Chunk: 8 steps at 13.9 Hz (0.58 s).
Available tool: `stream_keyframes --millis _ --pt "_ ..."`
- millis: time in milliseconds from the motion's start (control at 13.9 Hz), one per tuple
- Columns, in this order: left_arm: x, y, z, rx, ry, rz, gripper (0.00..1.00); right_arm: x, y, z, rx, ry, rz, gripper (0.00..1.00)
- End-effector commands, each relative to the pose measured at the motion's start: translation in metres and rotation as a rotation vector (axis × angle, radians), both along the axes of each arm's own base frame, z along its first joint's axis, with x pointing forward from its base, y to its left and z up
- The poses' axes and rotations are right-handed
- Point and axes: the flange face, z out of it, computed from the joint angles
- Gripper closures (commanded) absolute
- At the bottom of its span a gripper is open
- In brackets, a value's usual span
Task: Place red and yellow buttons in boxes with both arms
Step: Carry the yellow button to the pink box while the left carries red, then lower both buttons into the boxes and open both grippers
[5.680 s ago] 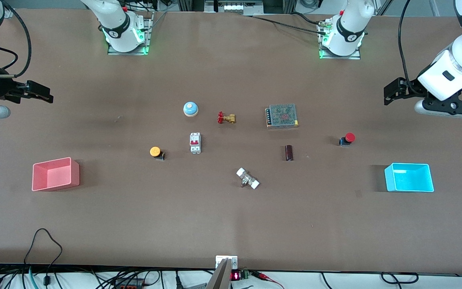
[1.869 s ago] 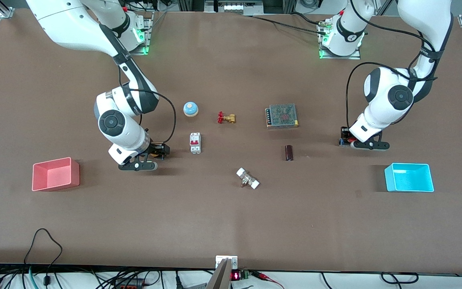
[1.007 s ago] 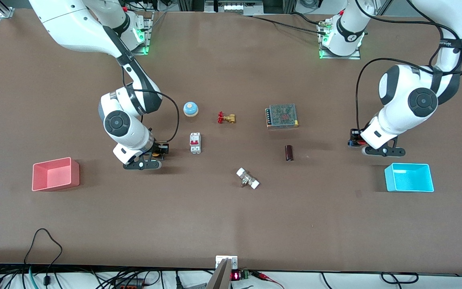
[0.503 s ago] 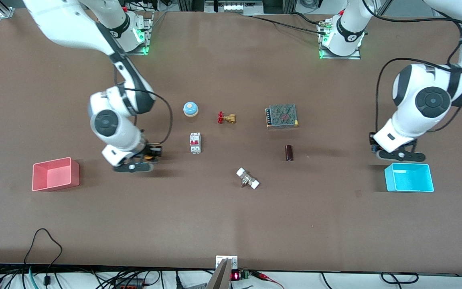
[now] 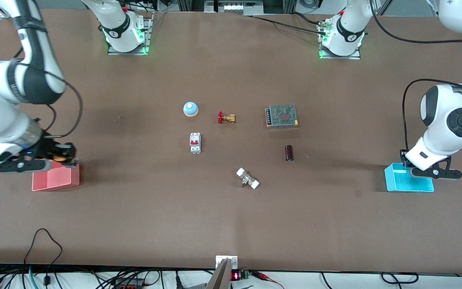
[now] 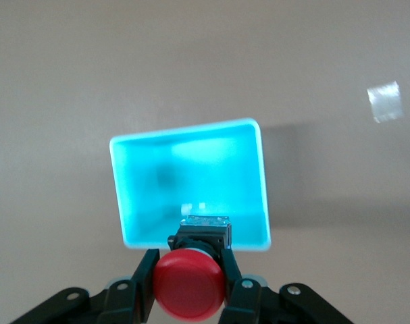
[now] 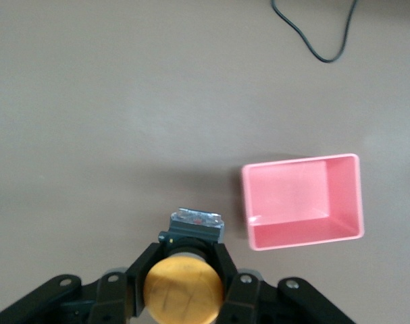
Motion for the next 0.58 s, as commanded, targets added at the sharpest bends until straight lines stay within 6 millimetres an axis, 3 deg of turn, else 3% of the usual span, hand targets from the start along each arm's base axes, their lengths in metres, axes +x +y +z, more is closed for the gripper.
stream_keyframes --millis 0,216,503 --pt "0.023 0.021 -0.014 0.006 -0.05 -0.013 0.61 0.013 -0.061 -0.027 0.03 -0.031 0.039 0.71" --pt "0.022 0.033 -0.04 -0.012 -0.04 0.006 0.61 0.018 -0.116 -0.067 0.015 -0.095 0.103 0.71" --pt "0.02 0.042 -0.067 -0.05 -0.039 0.041 0.61 0.022 -0.132 -0.102 0.016 -0.124 0.1 0.71"
